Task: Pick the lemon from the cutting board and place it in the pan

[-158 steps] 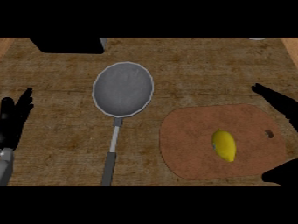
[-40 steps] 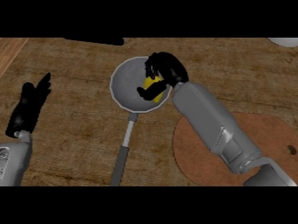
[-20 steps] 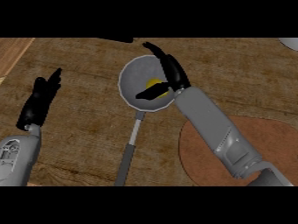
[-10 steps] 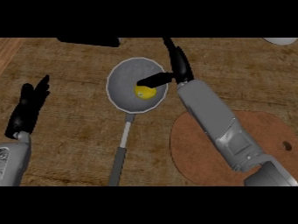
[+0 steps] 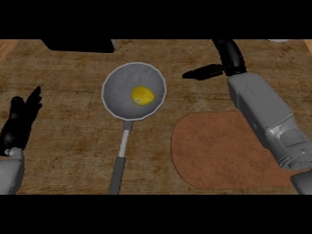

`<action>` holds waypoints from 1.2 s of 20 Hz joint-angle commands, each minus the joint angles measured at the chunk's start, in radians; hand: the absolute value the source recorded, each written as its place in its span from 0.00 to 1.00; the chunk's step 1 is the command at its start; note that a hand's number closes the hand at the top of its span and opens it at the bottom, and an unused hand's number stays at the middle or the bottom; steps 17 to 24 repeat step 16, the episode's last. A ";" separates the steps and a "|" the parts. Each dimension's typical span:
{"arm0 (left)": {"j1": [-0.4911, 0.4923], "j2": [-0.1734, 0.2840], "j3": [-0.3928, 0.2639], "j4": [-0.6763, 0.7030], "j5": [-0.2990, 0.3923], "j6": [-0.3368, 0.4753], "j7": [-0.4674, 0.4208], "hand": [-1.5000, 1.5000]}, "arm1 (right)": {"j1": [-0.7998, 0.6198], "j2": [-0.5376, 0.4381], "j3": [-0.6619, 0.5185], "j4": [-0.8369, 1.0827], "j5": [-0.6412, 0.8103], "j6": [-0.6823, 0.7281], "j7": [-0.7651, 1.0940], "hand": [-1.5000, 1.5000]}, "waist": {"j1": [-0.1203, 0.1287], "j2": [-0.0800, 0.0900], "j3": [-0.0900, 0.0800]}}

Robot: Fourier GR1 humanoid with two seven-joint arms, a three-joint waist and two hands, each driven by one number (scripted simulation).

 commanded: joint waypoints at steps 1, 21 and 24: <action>0.013 -0.026 -0.017 -0.013 -0.010 0.014 0.003 0.50 | 0.017 -0.124 -0.019 0.040 0.002 0.150 -0.063 0.00 | -0.008 0.000 0.000; 0.025 0.003 0.007 -0.024 0.001 -0.012 -0.005 0.50 | 0.057 -0.373 -0.029 0.119 0.057 0.440 -0.181 0.00 | -0.004 0.003 0.002; 0.025 0.003 0.007 -0.024 0.001 -0.012 -0.005 0.50 | 0.057 -0.373 -0.029 0.119 0.057 0.440 -0.181 0.00 | -0.004 0.003 0.002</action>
